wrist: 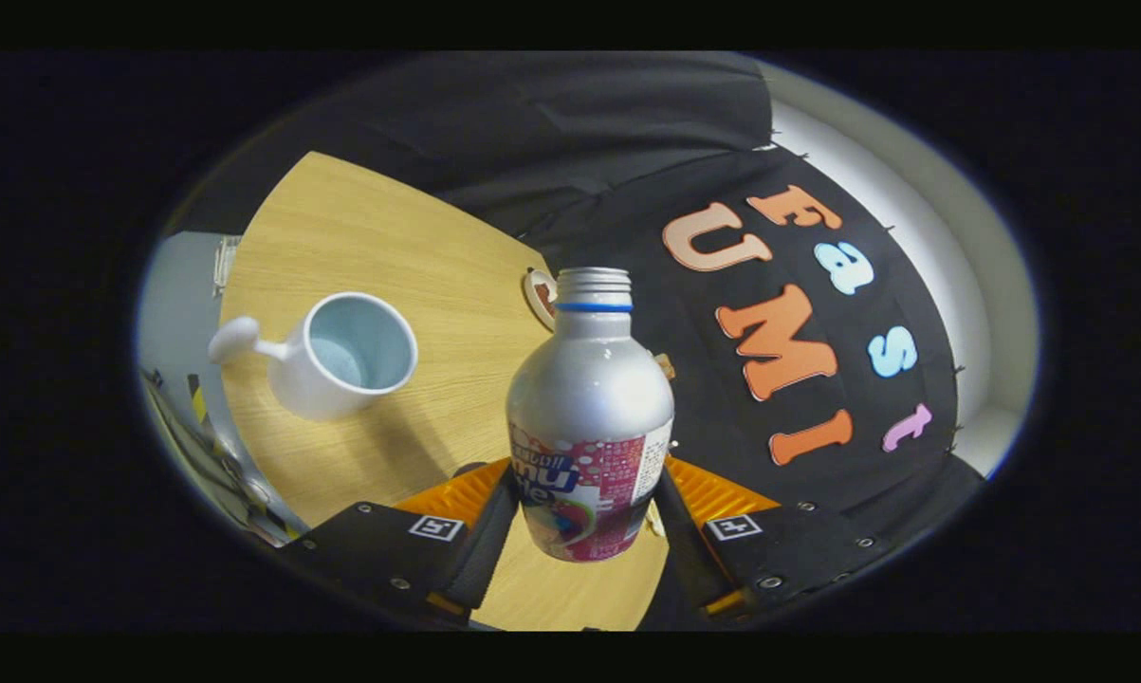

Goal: Take the bottle from table, then pour the juice into the cup, finally place the bottle on the coaster

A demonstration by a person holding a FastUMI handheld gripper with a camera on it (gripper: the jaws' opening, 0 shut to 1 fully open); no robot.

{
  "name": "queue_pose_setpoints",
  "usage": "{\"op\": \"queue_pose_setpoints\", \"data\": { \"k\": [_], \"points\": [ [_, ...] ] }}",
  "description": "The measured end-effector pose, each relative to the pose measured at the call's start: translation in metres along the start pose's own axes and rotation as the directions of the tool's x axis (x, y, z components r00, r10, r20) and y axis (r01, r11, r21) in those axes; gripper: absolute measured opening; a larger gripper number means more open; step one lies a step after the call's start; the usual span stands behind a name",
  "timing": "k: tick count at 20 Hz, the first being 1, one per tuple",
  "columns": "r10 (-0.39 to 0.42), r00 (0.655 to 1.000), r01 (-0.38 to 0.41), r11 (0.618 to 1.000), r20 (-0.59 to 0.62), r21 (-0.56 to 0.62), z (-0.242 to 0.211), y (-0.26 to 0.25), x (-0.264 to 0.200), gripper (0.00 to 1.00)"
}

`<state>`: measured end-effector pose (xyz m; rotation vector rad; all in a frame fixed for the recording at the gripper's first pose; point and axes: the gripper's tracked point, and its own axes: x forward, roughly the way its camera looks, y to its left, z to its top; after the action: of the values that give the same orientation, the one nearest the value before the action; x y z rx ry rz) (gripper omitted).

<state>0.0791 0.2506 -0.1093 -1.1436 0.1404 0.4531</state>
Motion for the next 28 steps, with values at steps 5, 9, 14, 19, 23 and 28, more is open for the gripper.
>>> {"op": "queue_pose_setpoints", "data": {
  "k": [5,9,14,19,23,28],
  "points": [
    [0.051,0.998,-0.059,0.960,0.036,0.274,0.003,0.000,0.003,0.78],
    [0.059,0.997,-0.076,0.897,0.053,0.435,-0.004,-0.009,0.011,0.78],
    [0.092,0.991,-0.135,0.747,0.100,0.651,-0.018,-0.013,0.023,0.78],
    [0.104,0.984,-0.176,0.531,0.142,0.829,-0.036,-0.009,0.042,0.78],
    [0.091,0.988,-0.155,0.491,0.127,0.857,-0.051,-0.002,0.053,0.78],
    [0.105,0.989,-0.138,0.441,0.102,0.887,-0.063,0.007,0.072,0.78]
  ]
}}
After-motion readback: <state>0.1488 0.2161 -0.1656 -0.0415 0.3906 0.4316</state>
